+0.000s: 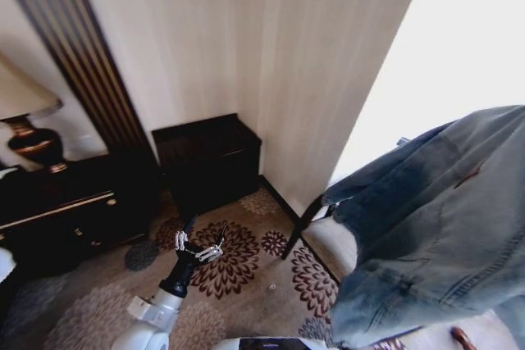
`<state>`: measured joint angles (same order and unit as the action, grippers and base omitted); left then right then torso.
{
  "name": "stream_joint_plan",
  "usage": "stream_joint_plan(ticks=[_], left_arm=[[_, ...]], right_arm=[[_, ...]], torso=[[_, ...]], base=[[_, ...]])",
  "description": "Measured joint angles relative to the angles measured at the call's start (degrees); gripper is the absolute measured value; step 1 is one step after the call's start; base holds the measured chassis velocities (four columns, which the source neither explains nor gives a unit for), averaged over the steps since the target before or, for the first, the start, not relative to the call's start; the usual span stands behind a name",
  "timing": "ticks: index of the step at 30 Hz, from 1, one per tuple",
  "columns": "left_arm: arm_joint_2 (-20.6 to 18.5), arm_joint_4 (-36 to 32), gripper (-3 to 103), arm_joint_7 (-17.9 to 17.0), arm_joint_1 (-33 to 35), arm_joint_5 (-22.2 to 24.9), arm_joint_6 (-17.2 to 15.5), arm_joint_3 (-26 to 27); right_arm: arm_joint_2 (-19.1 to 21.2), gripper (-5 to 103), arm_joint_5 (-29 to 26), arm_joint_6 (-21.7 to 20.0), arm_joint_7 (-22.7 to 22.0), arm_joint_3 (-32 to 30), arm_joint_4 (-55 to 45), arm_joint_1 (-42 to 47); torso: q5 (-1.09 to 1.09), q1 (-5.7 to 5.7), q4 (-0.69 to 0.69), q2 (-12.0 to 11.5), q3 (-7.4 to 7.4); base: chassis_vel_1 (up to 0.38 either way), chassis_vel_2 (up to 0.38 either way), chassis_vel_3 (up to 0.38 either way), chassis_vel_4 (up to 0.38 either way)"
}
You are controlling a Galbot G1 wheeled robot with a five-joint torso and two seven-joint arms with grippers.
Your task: Pick up the clothes from the bed and hang them on the clothes hanger.
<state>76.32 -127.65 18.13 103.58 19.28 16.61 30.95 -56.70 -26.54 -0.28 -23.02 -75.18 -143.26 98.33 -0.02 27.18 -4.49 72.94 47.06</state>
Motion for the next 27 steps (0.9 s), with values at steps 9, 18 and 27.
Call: stream_joint_plan(ticks=[9, 18, 27], left_arm=[[0.12, -0.15, 100, -0.02, 0.93, -0.16, -0.08, 0.66], [0.50, -0.05, 100, -0.09, 0.89, -0.14, -0.18, 0.64], [0.60, 0.03, 100, -0.13, 0.85, -0.16, -0.25, 0.47]], right_arm=[[-4.43, 18, 3.18, 2.68, 0.99, 3.83, 0.02, 1.44], [-4.25, 18, 3.06, 2.27, 0.92, 4.85, 0.01, 1.01], [-4.40, 18, 3.18, 1.76, 0.74, 5.27, 0.02, 0.83]], torso=[[0.02, 0.00, -0.04, 0.00, -0.01], [0.01, -0.01, -0.02, 0.00, -0.01], [0.02, 0.00, -0.01, 0.00, 0.00]], base=[[-0.127, -0.127, -0.127, -0.137], [-0.116, -0.126, -0.136, -0.122], [-0.124, -0.128, -0.119, -0.127]])
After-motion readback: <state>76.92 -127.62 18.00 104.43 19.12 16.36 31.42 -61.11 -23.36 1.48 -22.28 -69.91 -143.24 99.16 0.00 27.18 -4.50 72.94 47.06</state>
